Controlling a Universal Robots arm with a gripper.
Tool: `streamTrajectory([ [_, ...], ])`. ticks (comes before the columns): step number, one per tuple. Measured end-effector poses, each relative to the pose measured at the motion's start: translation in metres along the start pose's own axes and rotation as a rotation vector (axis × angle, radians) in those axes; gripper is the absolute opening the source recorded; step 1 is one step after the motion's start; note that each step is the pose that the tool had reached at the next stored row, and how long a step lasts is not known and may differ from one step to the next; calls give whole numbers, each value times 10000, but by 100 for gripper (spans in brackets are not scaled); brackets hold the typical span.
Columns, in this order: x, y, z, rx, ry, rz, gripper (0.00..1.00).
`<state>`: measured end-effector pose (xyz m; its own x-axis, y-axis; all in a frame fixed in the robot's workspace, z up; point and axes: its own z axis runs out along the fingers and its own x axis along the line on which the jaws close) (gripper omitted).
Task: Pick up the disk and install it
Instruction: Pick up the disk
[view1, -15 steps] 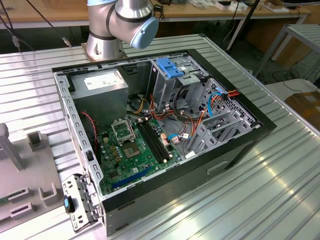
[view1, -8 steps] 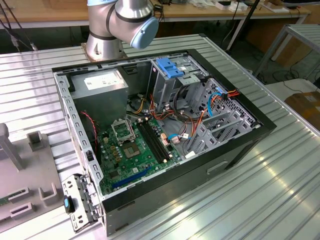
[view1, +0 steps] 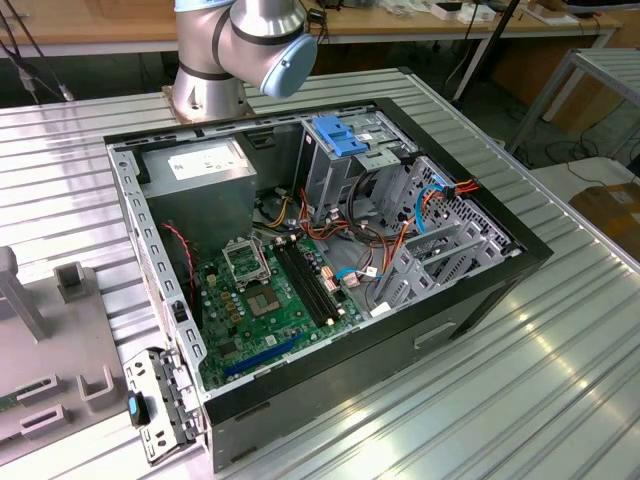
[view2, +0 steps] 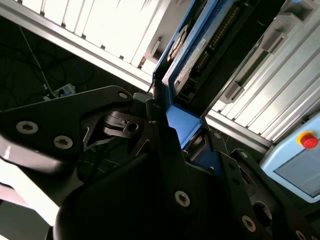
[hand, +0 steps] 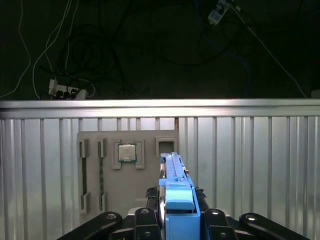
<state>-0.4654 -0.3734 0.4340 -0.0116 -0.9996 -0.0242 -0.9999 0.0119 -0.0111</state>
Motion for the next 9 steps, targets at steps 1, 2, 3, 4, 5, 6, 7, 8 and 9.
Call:
streamTrajectory([
  [1, 0, 0, -14, 0, 0, -1, 37],
  [2, 0, 0, -23, -2, 1, 0, 37],
  [3, -1, 0, -33, -2, -1, -1, 37],
  [4, -1, -1, -54, -5, 0, 0, 37],
  [5, -1, -1, -62, -6, 1, 0, 37],
  [6, -2, -1, -71, -6, 1, 0, 37],
  [7, -2, -1, -85, -7, 0, 0, 37],
  [8, -2, -1, -93, -7, -1, 0, 37],
  [9, -2, -1, -107, -7, -3, -1, 37],
])
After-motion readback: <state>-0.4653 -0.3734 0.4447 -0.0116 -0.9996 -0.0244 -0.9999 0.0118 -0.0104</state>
